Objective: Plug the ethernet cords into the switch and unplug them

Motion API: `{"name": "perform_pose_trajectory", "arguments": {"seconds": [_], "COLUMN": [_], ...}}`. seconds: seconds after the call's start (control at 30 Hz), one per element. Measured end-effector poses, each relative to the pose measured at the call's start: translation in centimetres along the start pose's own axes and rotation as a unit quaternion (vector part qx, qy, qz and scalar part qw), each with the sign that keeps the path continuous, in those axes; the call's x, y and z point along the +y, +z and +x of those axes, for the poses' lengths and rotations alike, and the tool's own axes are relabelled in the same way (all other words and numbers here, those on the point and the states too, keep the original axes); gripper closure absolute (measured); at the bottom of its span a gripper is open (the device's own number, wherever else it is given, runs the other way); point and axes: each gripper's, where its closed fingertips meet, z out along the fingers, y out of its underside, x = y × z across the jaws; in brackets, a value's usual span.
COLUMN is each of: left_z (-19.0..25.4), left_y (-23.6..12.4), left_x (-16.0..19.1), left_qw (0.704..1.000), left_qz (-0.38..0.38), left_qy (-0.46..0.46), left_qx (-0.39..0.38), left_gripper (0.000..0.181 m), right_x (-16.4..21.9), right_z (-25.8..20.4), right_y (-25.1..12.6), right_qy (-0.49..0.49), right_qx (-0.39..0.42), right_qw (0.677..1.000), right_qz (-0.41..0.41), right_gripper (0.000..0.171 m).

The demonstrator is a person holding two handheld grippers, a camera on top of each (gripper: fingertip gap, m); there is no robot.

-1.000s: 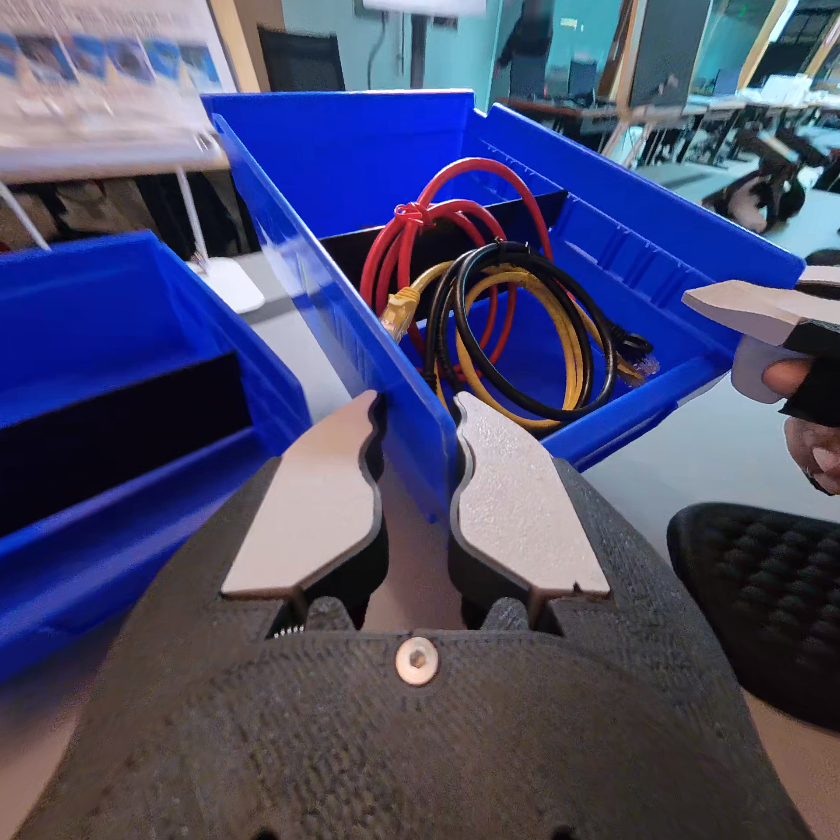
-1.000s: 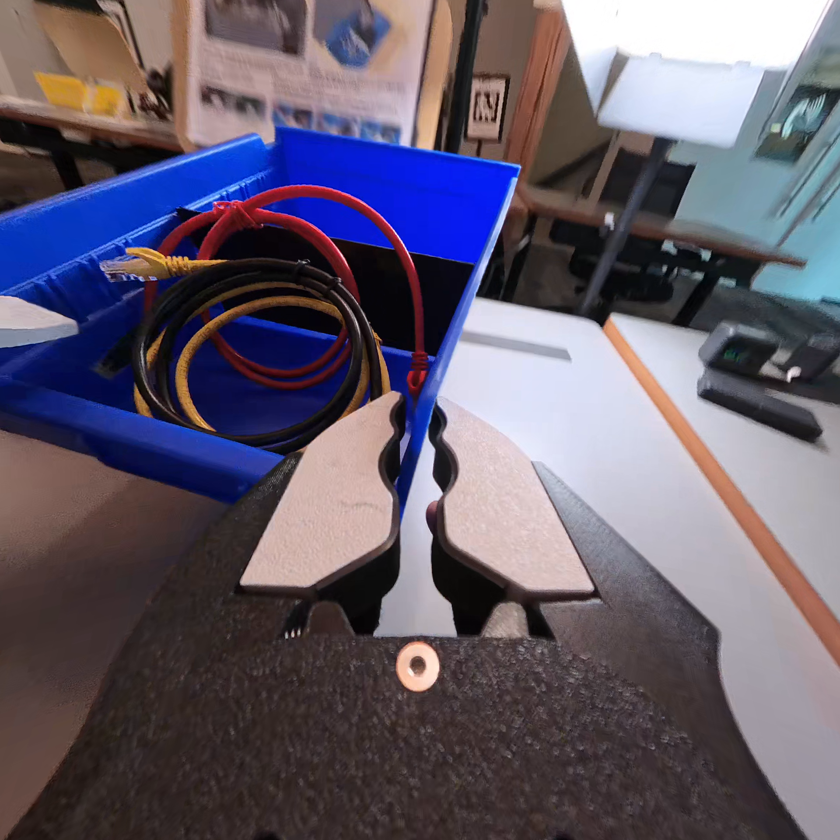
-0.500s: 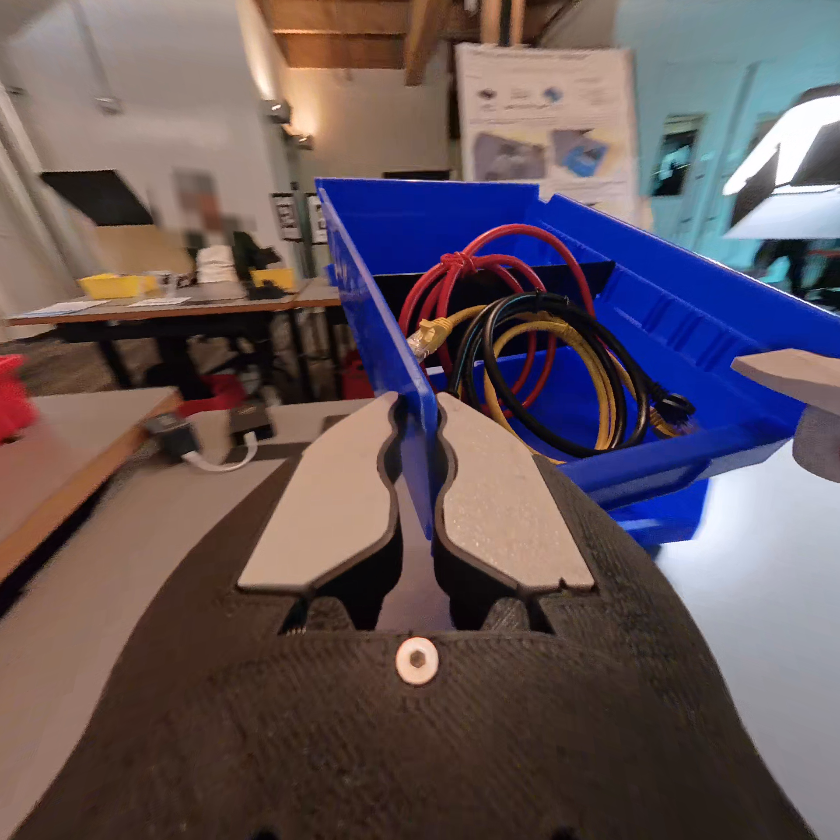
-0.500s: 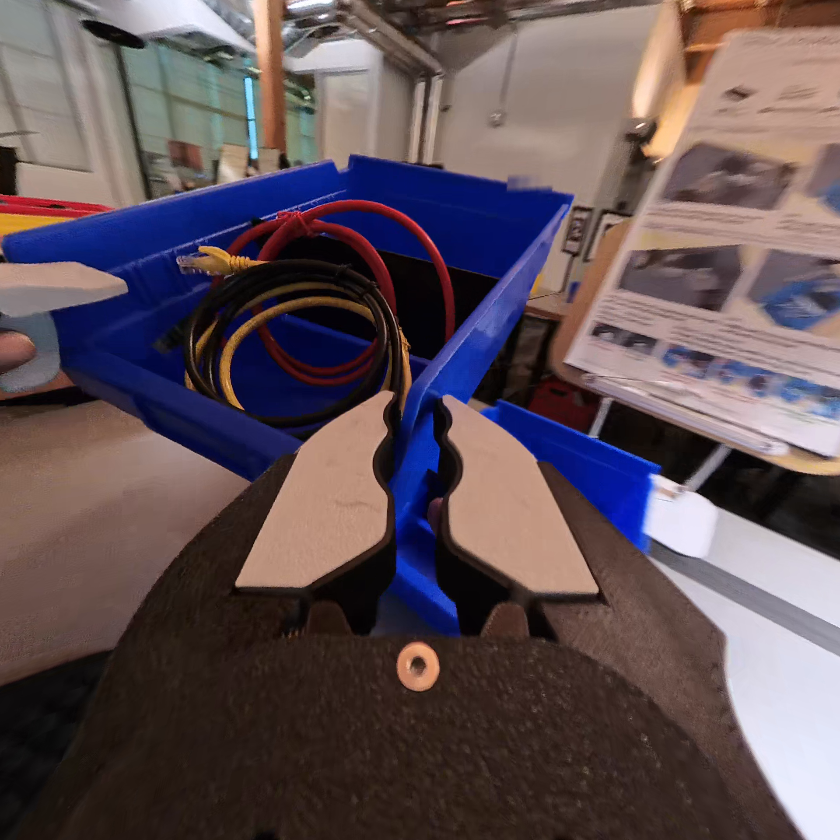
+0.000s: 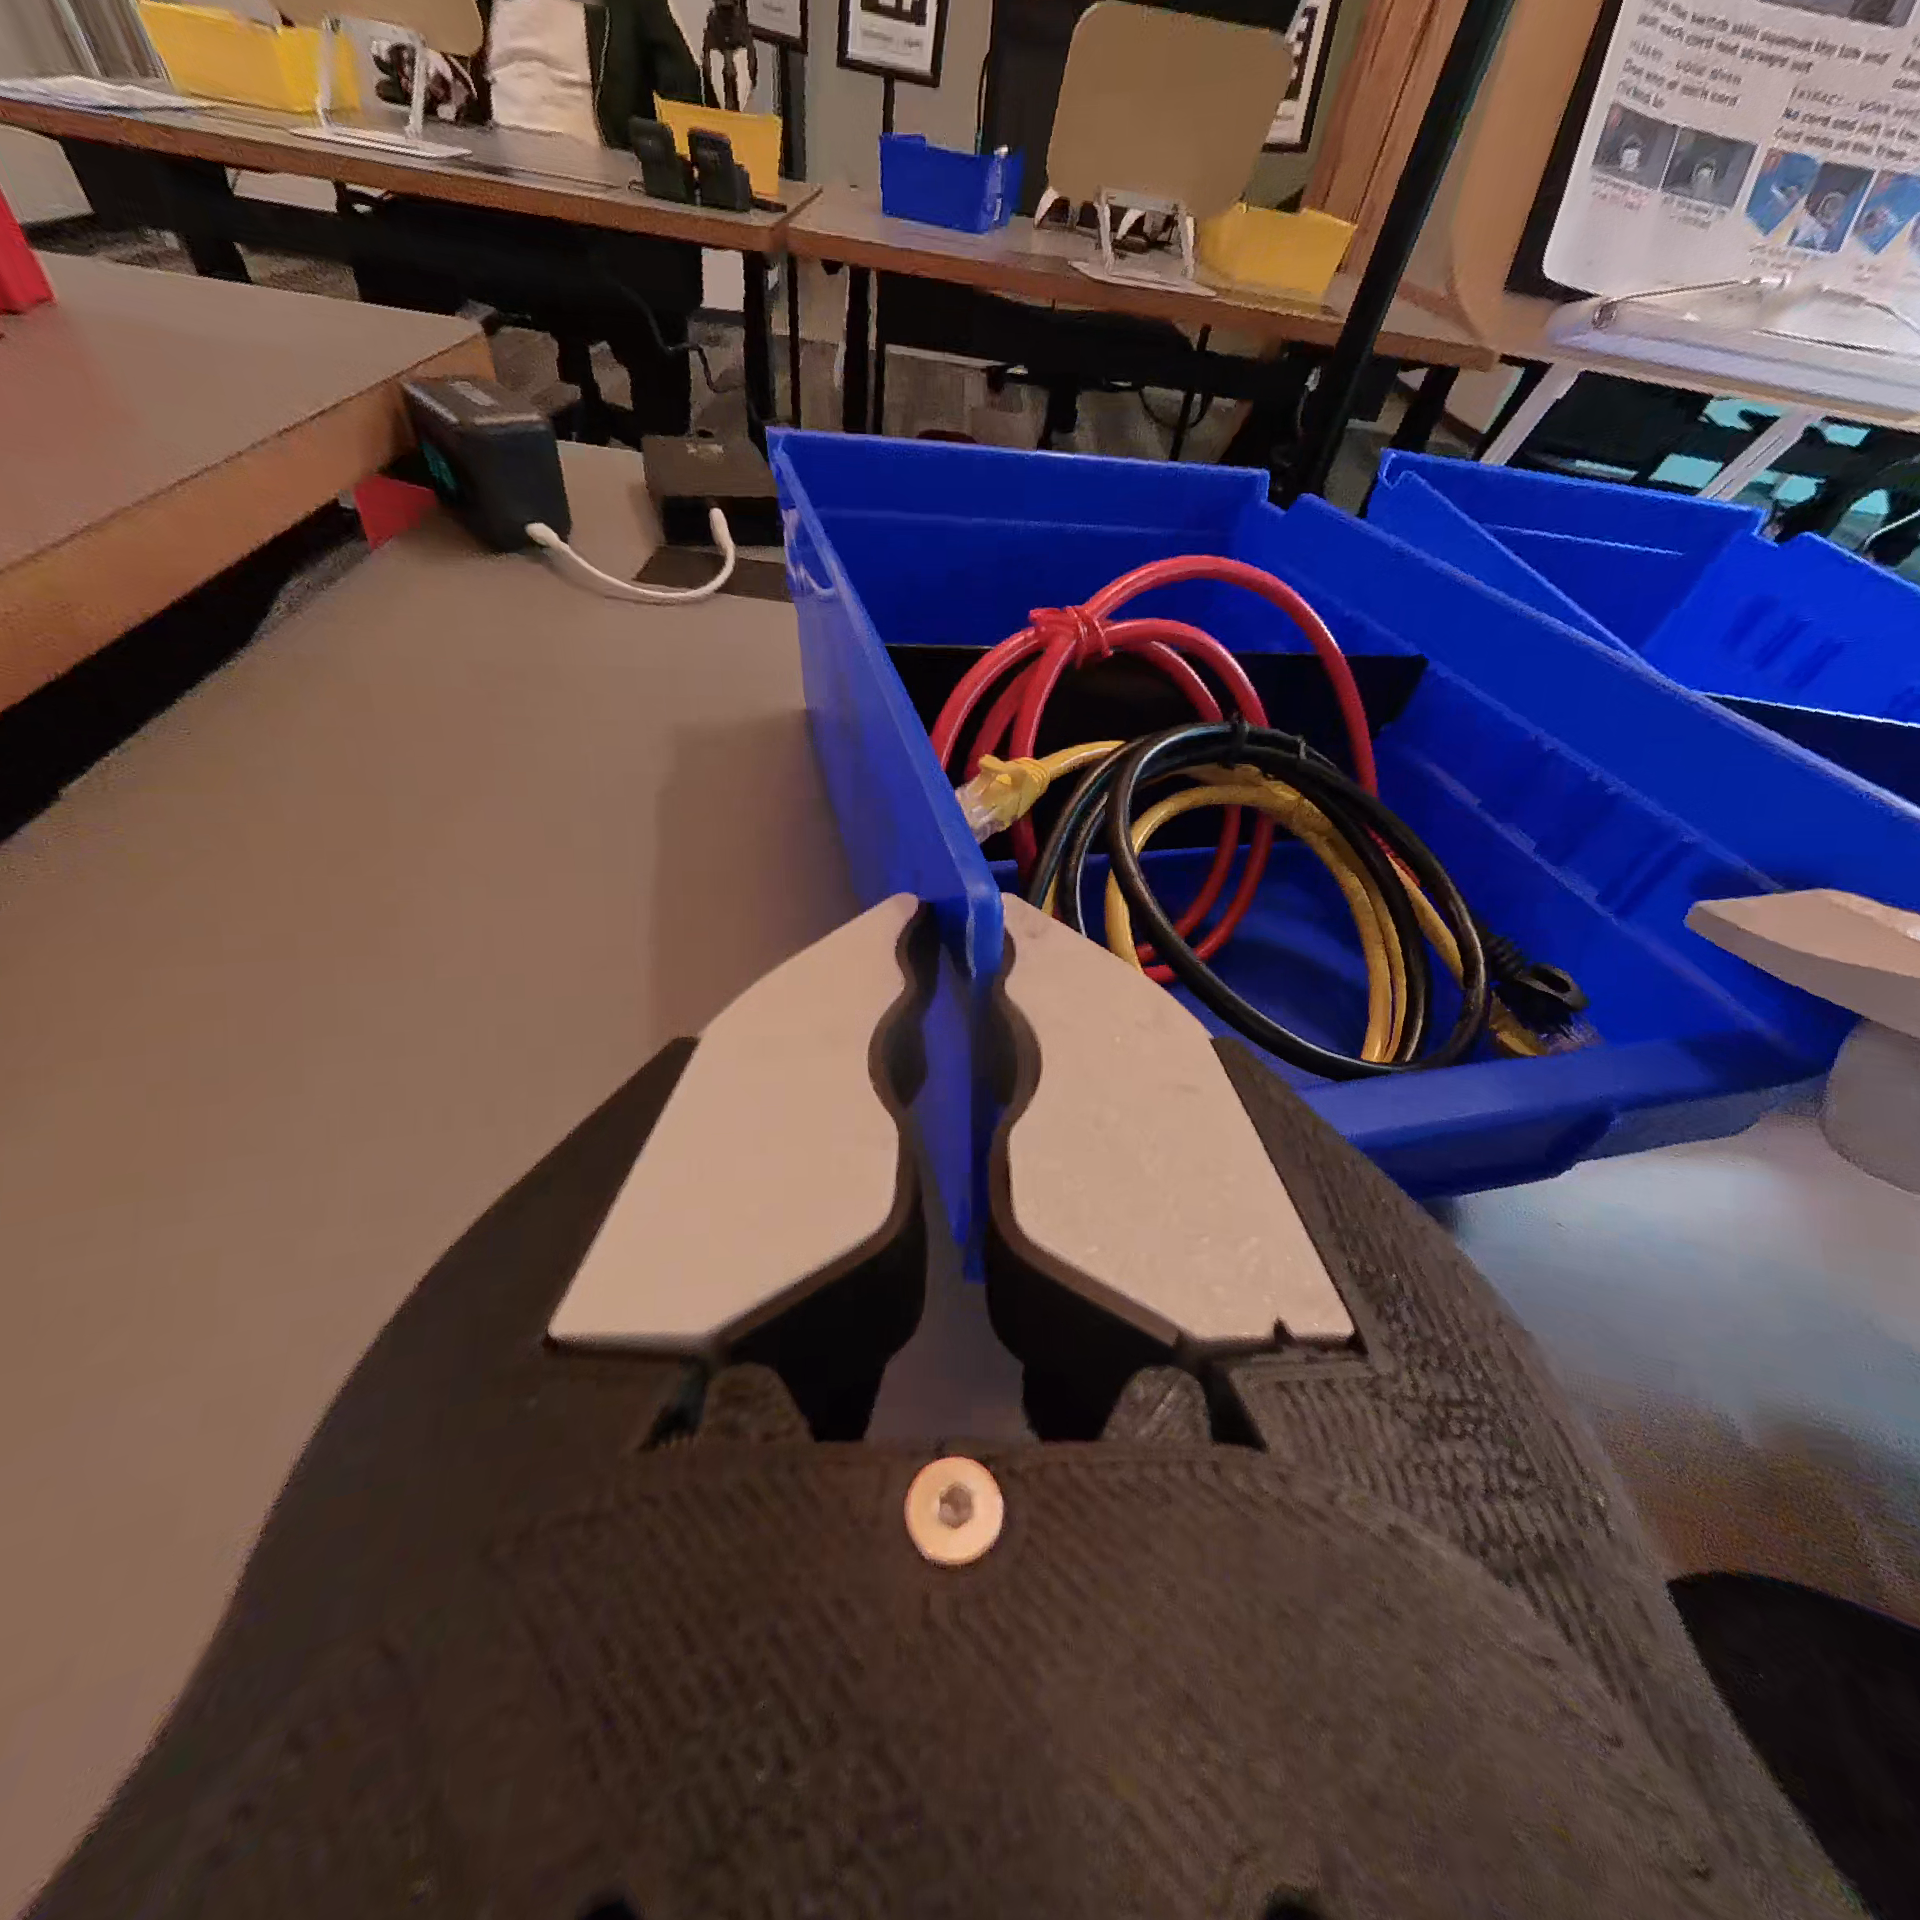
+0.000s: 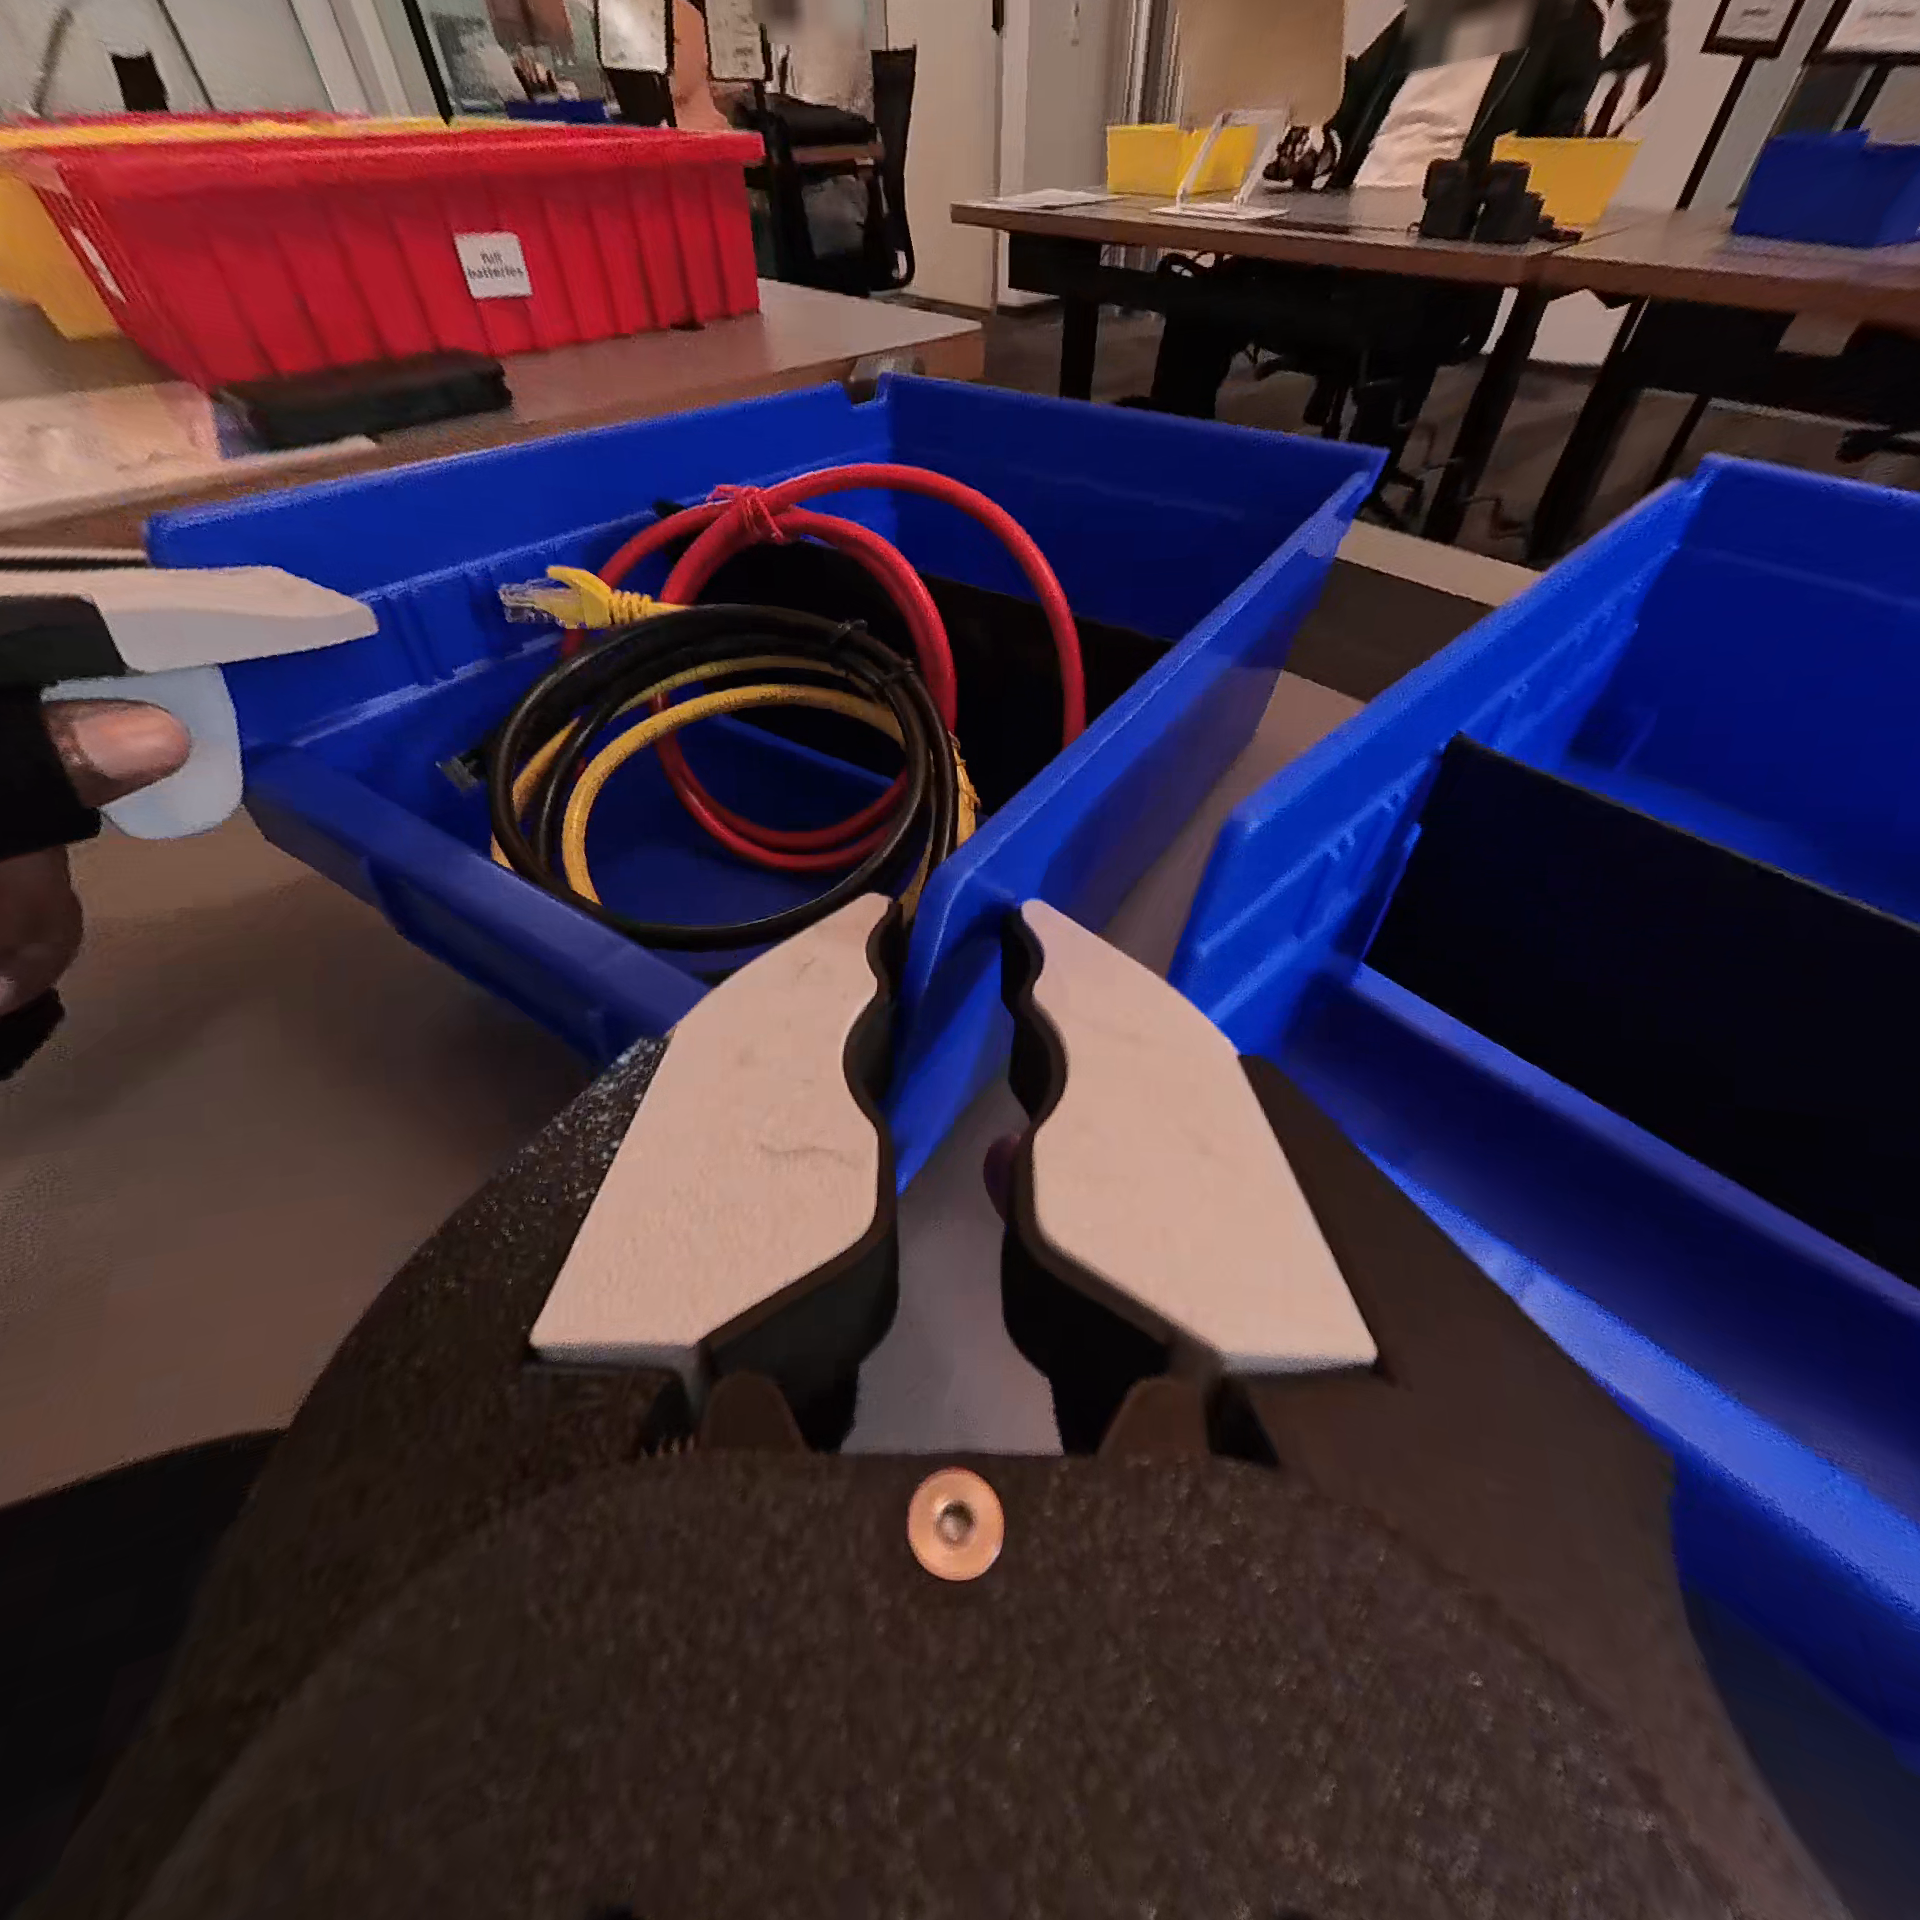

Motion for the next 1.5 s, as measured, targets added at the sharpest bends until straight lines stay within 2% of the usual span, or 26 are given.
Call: {"name": "perform_pose_trajectory", "arguments": {"seconds": [0.13,0.17,0.23,0.27,0.4,0.47,0.57,0.63,0.77,0.83,0.9,0.97,1.1,1.5], "left_z": [1.4,2.0,3.1,3.4,2.9,4.4,7.7,9.8,11.1,11.2,11.2,11.6,12.9,15.1], "left_y": [1.2,1.5,1.8,1.7,-0.2,-0.9,-1.0,-0.7,0.7,1.6,2.5,2.8,3.0,3.0], "left_x": [1.2,1.9,2.0,2.0,-1.8,-2.7,-0.8,0.8,5.9,7.8,8.8,9.3,9.6,9.8], "left_qw": [0.999,0.998,0.996,0.995,0.994,0.985,0.95,0.92,0.842,0.81,0.788,0.77,0.762,0.803], "left_qz": [-0.03,-0.051,-0.058,-0.064,-0.009,-0.028,-0.124,-0.159,-0.268,-0.305,-0.326,-0.342,-0.348,-0.314], "left_qy": [0.006,0.009,0.013,0.023,0.094,0.15,0.226,0.284,0.398,0.434,0.459,0.468,0.47,0.446], "left_qx": [0.016,0.029,0.061,0.07,0.047,0.084,0.175,0.219,0.246,0.249,0.248,0.266,0.277,0.239], "left_gripper": [0.174,0.169,0.151,0.15,0.145,0.147,0.14,0.137,0.133,0.131,0.133,0.137,0.145,0.146], "right_x": [1.4,1.9,2.0,1.6,-0.6,-0.3,2.7,4.4,6.9,7.7,8.1,8.1,8.3,11.6], "right_z": [1.2,1.2,1.0,1.2,3.8,5.5,7.9,8.9,10.1,10.8,11.3,11.4,12.5,19.1], "right_y": [-0.8,-0.9,-2.0,-2.9,-6.7,-7.8,-8.0,-7.4,-5.4,-4.7,-4.6,-5.0,-7.6,-21.1], "right_qy": [0.005,0.014,0.023,0.012,-0.072,-0.116,-0.194,-0.246,-0.308,-0.333,-0.343,-0.344,-0.358,-0.295], "right_qx": [-0.002,-0.021,-0.062,-0.075,-0.1,-0.117,-0.131,-0.123,-0.104,-0.098,-0.103,-0.113,-0.099,0.005], "right_qw": [1.0,0.999,0.996,0.995,0.99,0.979,0.944,0.922,0.888,0.873,0.864,0.862,0.856,0.875], "right_qz": [-0.023,-0.039,-0.058,-0.058,-0.07,-0.121,-0.232,-0.274,-0.324,-0.342,-0.354,-0.354,-0.359,-0.384], "right_gripper": [0.151,0.145,0.144,0.141,0.125,0.123,0.114,0.114,0.113,0.121,0.137,0.139,0.141,0.138]}}
